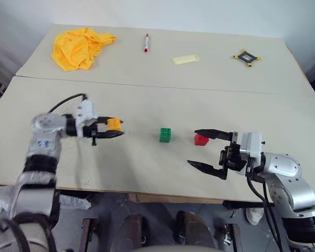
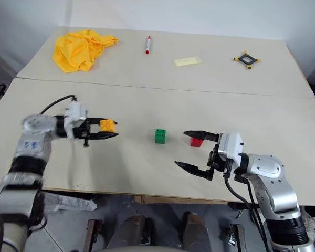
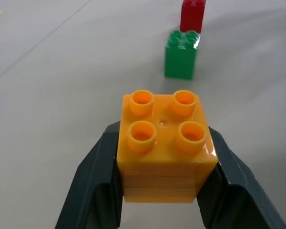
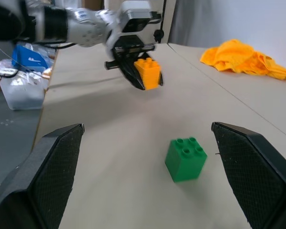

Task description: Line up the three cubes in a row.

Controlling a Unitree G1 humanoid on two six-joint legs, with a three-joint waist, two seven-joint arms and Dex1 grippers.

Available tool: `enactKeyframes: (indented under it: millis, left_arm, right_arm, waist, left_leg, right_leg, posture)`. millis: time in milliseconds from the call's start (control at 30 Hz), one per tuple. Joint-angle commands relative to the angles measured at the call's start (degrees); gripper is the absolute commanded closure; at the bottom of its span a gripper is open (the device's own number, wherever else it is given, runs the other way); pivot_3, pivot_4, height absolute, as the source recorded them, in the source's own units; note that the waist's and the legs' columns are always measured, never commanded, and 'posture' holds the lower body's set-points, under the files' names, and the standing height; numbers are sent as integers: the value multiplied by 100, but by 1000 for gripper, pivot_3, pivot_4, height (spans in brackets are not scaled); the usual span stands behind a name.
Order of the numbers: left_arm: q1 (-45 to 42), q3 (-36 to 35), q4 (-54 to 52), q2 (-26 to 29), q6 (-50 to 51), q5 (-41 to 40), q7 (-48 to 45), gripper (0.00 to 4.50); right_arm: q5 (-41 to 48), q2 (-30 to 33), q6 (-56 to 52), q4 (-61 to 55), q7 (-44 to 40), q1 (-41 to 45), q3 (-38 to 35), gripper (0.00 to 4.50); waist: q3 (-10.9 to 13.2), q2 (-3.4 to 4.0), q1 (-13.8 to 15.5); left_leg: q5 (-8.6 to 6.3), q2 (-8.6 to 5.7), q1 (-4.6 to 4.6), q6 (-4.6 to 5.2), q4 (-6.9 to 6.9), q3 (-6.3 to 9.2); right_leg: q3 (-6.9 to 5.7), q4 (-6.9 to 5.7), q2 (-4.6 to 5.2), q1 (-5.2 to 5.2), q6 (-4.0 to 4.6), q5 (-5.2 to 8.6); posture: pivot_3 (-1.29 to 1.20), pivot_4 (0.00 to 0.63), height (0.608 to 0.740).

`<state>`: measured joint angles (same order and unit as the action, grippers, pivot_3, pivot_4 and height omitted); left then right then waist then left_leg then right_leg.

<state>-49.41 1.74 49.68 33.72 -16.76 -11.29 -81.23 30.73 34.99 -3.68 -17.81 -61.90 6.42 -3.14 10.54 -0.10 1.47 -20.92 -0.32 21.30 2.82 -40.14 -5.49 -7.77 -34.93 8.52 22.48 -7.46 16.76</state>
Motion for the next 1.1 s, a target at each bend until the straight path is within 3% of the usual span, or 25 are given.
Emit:
enactKeyframes:
  millis: [33, 233, 700, 1000, 1100]
  left_arm:
    - [-642, 273, 1167, -245, -830, 509, -248, 2966]
    - [-1172, 344, 2059, -397, -1177, 862, -502, 2966]
    - [-1012, 192, 2253, -172, -1177, 1022, -674, 2966]
    - [-780, -175, 2012, 201, -1256, 752, -601, 226]
    - [-637, -393, 1931, 404, -1127, 596, -645, 226]
  right_arm:
    - [14, 105, 105, -191, 66, -116, -284, 0]
    - [-28, 132, 126, -443, 254, -488, -532, 0]
    - [-9, 192, 274, -287, 231, -775, -669, 0]
    - [44, 339, 332, 620, -494, -97, -506, 0]
    - [65, 384, 385, 950, -791, 115, -508, 0]
  waist:
    - [1, -2, -17]
    - [3, -5, -154]
    - [4, -7, -135]
    - [4, -7, -168]
    - [4, -7, -168]
  left_leg:
    - [0, -3, -1, 0, 4, -2]
    - [-1, 7, 1, 0, 19, -15]
    - [0, 24, 1, 3, 6, -7]
    - [0, 28, -1, 3, 5, -7]
    - [0, 34, -1, 3, 6, -8]
  right_leg:
    - [-1, 0, 0, 0, 0, 0]
    - [-13, 7, -7, 14, -1, 0]
    - [-8, -3, 3, 10, -1, 0]
    - [-8, -4, 2, 11, -1, 0]
    - [-9, -3, -2, 12, -1, 1]
  posture:
    - [0, 150, 740]
    - [0, 150, 740]
    - [0, 150, 740]
    - [0, 150, 740]
    - [0, 150, 740]
